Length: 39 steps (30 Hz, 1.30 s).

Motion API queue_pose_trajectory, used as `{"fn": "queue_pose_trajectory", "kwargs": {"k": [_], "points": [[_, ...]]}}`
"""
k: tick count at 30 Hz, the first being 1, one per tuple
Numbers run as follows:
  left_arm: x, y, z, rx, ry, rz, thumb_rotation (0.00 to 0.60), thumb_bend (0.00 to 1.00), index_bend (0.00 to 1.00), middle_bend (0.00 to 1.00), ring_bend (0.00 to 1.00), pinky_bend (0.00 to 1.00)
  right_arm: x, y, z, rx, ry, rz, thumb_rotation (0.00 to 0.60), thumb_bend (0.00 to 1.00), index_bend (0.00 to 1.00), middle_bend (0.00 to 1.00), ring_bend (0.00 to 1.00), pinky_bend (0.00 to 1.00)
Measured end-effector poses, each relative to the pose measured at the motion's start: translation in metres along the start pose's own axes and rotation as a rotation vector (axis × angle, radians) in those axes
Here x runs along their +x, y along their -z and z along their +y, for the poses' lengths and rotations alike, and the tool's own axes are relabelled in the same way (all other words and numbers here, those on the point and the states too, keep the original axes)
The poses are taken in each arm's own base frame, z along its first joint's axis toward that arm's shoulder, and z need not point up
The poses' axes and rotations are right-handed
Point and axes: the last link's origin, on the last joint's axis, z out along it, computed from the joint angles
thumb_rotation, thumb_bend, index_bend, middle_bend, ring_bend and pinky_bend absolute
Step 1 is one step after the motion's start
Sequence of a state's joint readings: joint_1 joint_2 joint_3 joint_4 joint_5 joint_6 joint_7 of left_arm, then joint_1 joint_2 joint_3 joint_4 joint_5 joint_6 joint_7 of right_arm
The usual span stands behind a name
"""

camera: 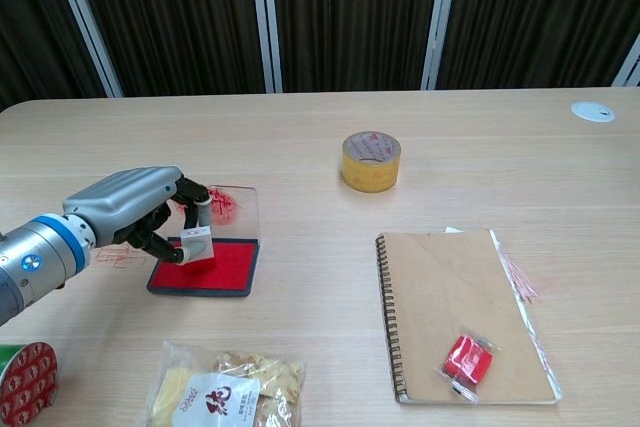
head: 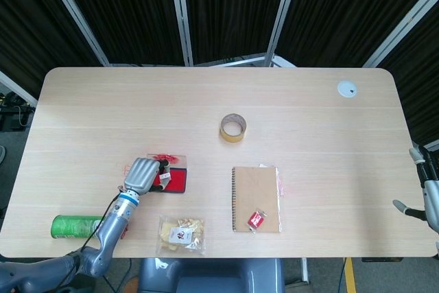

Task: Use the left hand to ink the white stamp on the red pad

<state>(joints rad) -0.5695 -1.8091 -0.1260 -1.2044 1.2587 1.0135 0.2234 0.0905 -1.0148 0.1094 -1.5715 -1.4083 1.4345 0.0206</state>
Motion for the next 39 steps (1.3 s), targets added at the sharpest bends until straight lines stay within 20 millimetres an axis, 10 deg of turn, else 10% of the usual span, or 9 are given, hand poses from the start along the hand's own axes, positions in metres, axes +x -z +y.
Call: {"fn": "queue_pose_trajectory", "kwargs": {"k": [15,28,39], "points": [[-0.003,0.003,-0.003,0.002,0.008,0.003,0.6,0.35,0.61,0.59,0.89,0.9,0.001,0.001,0.0,0.0,-0.003,0.001,0.6,0.0,0.0,0.0,0.0,0.0],[0.036,0.008,-0.004,-0.019,0.063,0.099,0.6,0.35,0.61,0.59,0.89,0.9,0.0,0.001,-0.001,0.004,-0.001,0.002,0.6,0.0,0.0,0.0,0.0,0.0],[0.055,0.028,-0.053,0.102,0.113,0.124,0.6,0.35,0.6,0.58,0.88,0.9,0.001,0.004,-0.005,0.021,-0.004,0.002,0.6,0.0,0.0,0.0,0.0,0.0]]}}
